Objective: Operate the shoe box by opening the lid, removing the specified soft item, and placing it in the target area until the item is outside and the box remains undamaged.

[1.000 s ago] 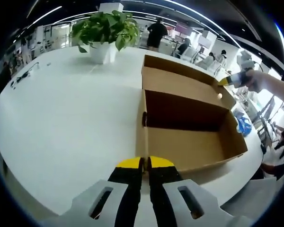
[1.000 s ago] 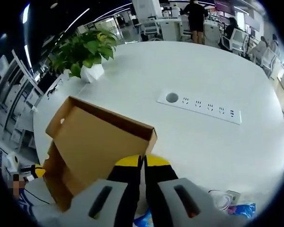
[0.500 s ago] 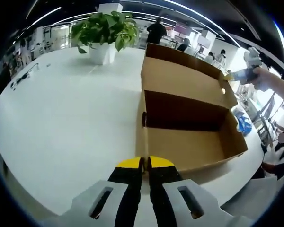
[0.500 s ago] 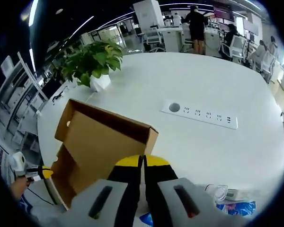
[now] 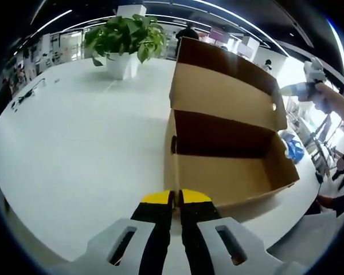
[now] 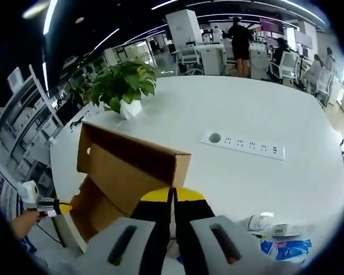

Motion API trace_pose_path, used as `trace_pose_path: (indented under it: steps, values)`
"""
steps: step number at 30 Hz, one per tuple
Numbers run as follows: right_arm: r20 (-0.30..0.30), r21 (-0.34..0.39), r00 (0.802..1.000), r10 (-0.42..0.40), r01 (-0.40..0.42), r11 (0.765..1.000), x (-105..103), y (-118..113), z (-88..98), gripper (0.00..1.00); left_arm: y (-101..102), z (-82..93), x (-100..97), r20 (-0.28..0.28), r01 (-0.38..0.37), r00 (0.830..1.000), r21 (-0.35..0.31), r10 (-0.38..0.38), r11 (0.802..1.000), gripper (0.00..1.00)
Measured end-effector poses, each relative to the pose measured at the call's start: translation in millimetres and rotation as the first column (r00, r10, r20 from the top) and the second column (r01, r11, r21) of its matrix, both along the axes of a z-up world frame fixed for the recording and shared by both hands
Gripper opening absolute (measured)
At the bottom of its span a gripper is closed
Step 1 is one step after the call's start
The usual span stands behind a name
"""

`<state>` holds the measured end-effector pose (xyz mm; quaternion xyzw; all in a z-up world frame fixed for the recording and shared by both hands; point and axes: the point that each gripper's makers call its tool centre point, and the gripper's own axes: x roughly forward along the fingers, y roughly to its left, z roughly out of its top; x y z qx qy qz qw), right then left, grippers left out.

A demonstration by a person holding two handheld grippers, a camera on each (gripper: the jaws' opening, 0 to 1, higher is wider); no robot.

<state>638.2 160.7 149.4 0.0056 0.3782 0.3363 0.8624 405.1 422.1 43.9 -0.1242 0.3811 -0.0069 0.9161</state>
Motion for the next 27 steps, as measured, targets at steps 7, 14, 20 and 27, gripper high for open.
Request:
trace_pose_path:
  steps: [7,14,20,27]
  values:
    - [0.041,0.013,0.999,0.008,-0.008,1.0,-15,-2,8.7,0.0,0,0.3,0.2,0.001,0.009,1.0,0.001,-0.009,1.0,0.01]
    - [0.07,0.024,0.997,0.012,-0.013,1.0,-29,-4,15.0,0.0,-1,0.5,-0.1,0.007,0.018,1.0,0.002,-0.018,1.0,0.02]
    - [0.093,0.036,0.996,0.008,-0.011,0.999,-42,-6,18.8,0.0,-1,1.0,-0.3,0.008,0.029,1.0,0.006,-0.029,1.0,0.02]
    - [0.133,0.048,0.991,0.005,-0.012,0.999,-60,-8,21.2,0.0,-2,1.9,-0.3,0.012,0.031,0.999,0.007,-0.031,0.999,0.02]
